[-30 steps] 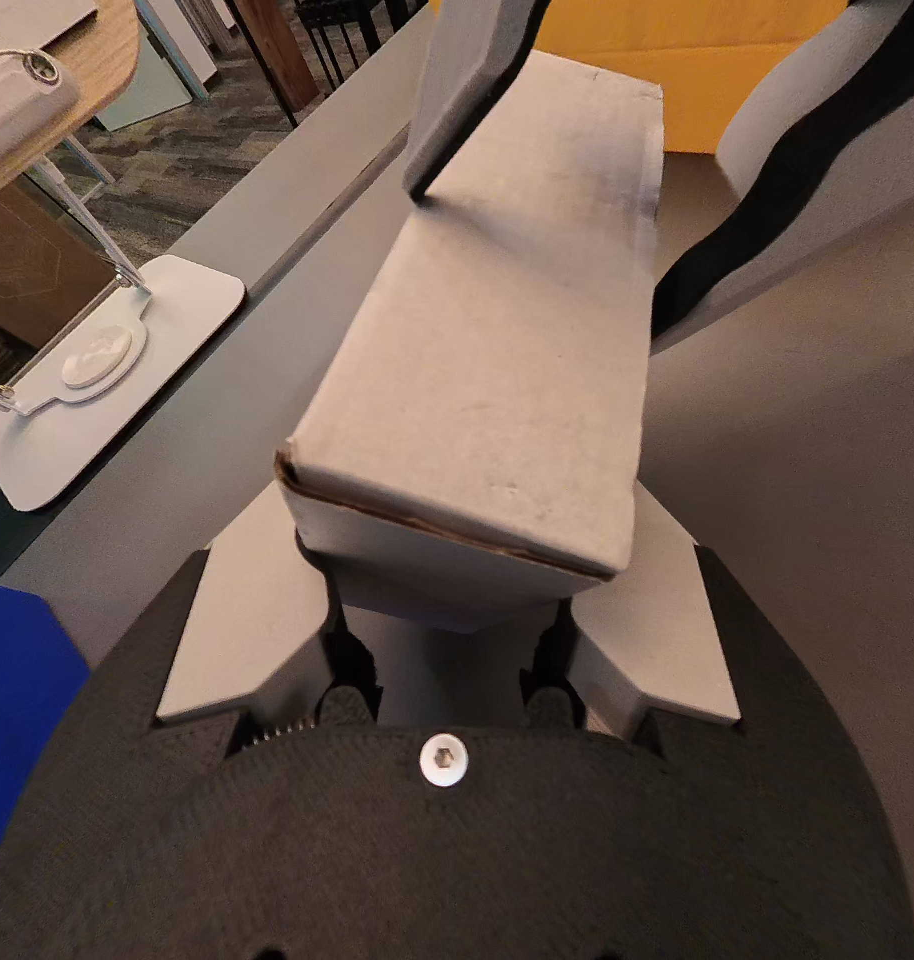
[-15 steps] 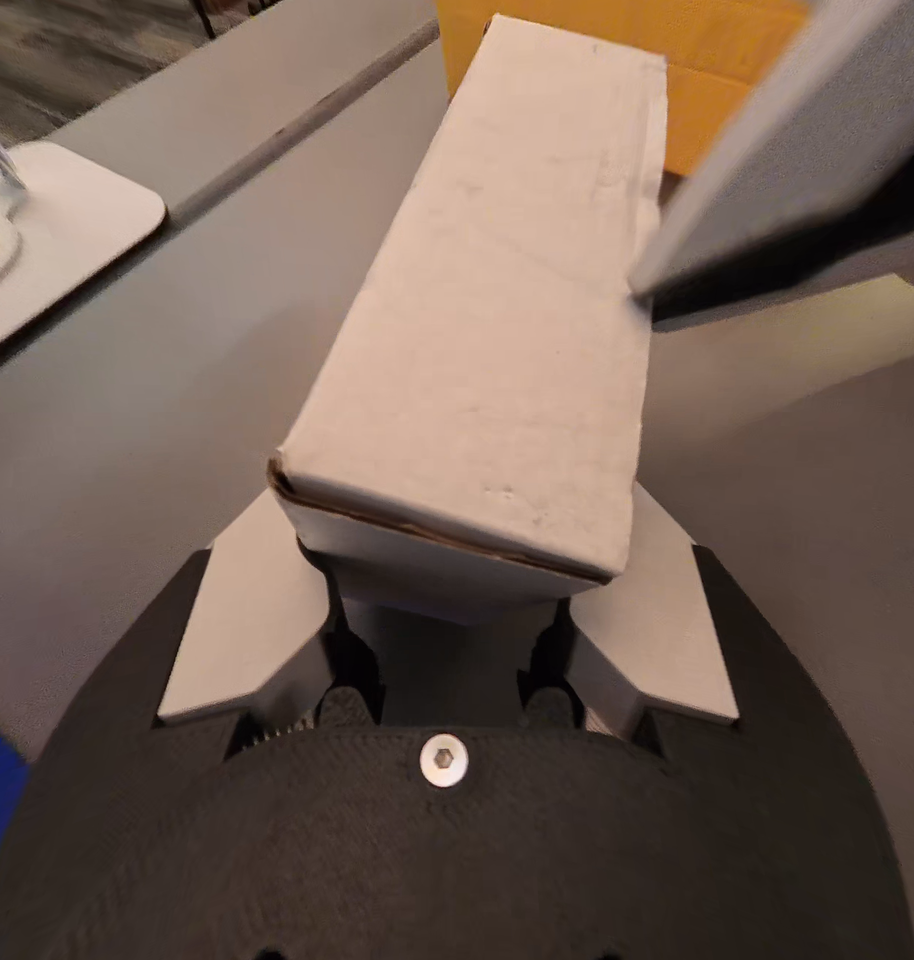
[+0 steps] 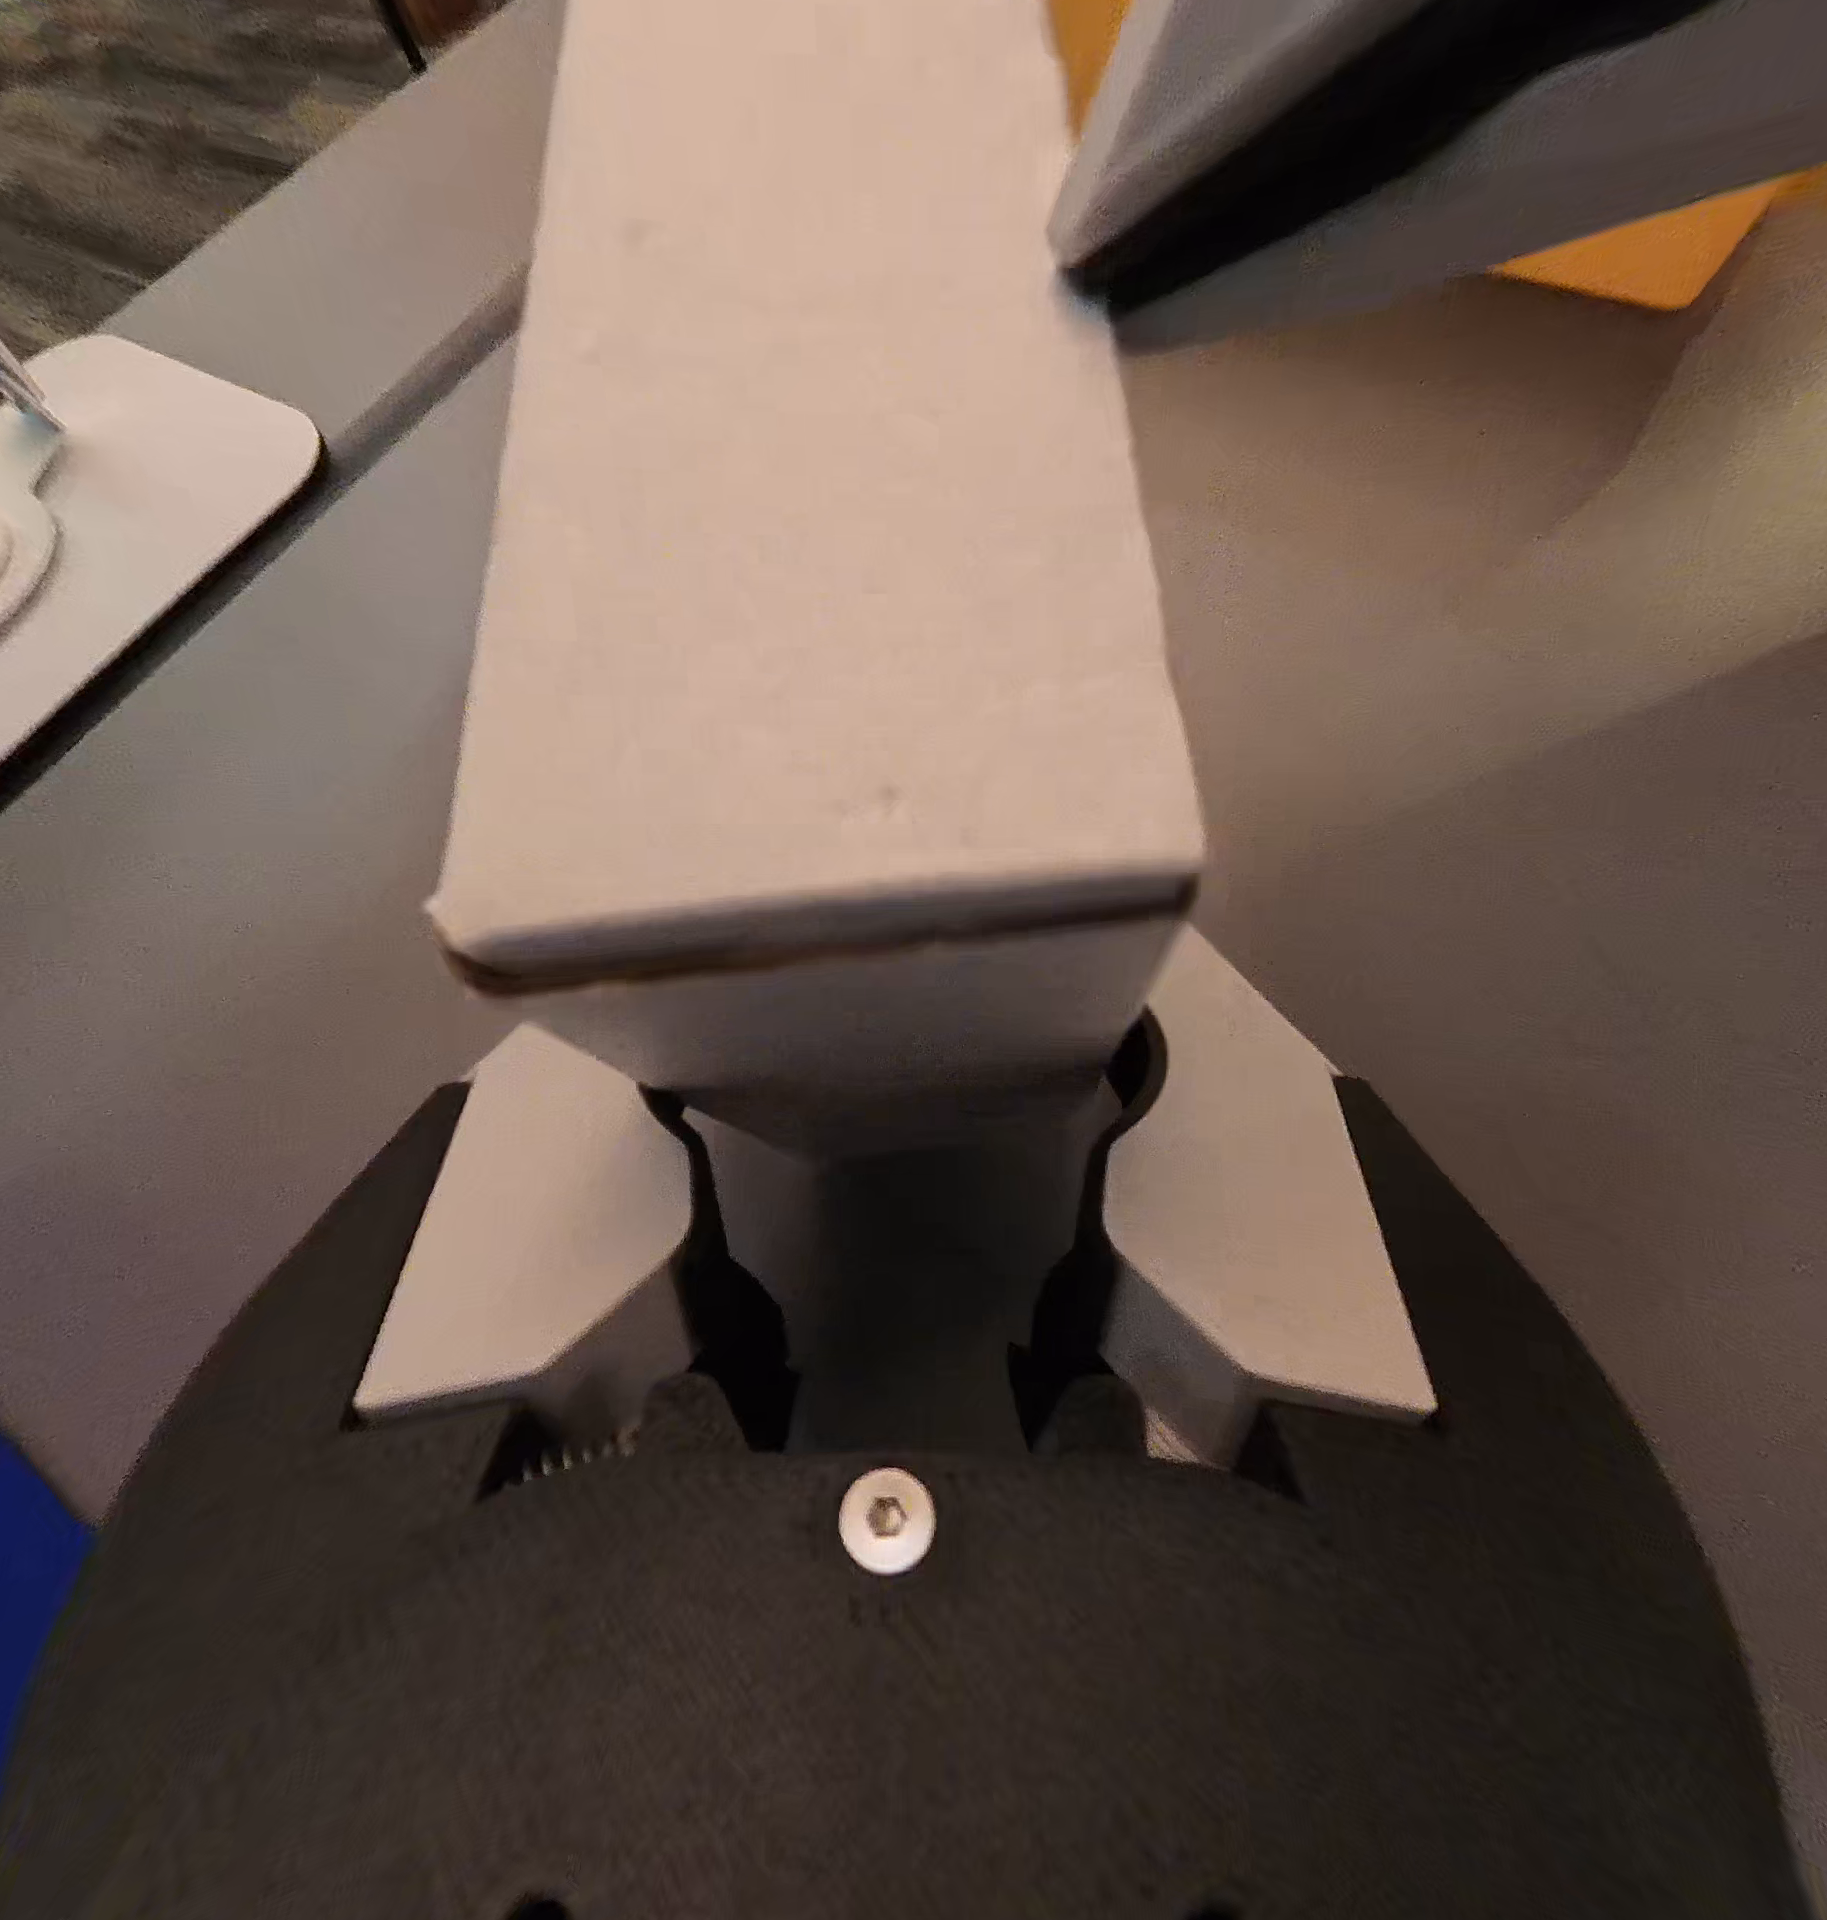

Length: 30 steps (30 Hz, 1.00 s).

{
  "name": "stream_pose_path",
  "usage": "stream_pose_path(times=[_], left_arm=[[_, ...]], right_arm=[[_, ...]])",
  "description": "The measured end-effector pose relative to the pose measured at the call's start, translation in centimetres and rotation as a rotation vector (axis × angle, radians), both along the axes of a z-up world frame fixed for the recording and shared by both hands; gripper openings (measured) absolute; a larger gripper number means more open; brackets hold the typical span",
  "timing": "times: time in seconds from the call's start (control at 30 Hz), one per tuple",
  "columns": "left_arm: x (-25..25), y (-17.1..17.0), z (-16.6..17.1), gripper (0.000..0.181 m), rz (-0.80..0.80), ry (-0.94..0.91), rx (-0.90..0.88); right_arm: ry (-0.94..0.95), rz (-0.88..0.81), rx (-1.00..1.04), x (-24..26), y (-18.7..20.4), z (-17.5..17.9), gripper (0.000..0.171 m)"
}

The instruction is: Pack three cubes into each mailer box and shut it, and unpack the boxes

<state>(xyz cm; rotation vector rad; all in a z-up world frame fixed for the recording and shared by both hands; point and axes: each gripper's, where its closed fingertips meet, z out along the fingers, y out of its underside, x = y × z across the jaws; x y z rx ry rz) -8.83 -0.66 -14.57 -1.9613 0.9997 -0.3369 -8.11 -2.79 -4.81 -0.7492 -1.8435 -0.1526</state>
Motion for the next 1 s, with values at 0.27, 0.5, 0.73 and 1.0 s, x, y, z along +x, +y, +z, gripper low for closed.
stream_pose_path(times=[0.27,0.5,0.73,1.0], left_arm=[[0.3,0.2,2.4,0.075,-0.001,-0.162,0.021],[0.4,0.0,2.3,0.075,-0.026,-0.145,0.005],[0.3,-0.1,2.3,0.074,-0.022,-0.116,0.024],[0.4,-0.1,2.3,0.074,-0.021,-0.098,0.035]], right_arm=[[-0.013,0.009,-0.051,-0.5,-0.2,-0.9,0.0],[0.041,0.041,-0.02,-1.0,-0.3,-0.9,0.002],[0.053,0.039,0.081,-1.3,-0.3,-0.6,0.002],[0.085,0.029,0.07,-1.2,-0.2,0.0,0.001]])
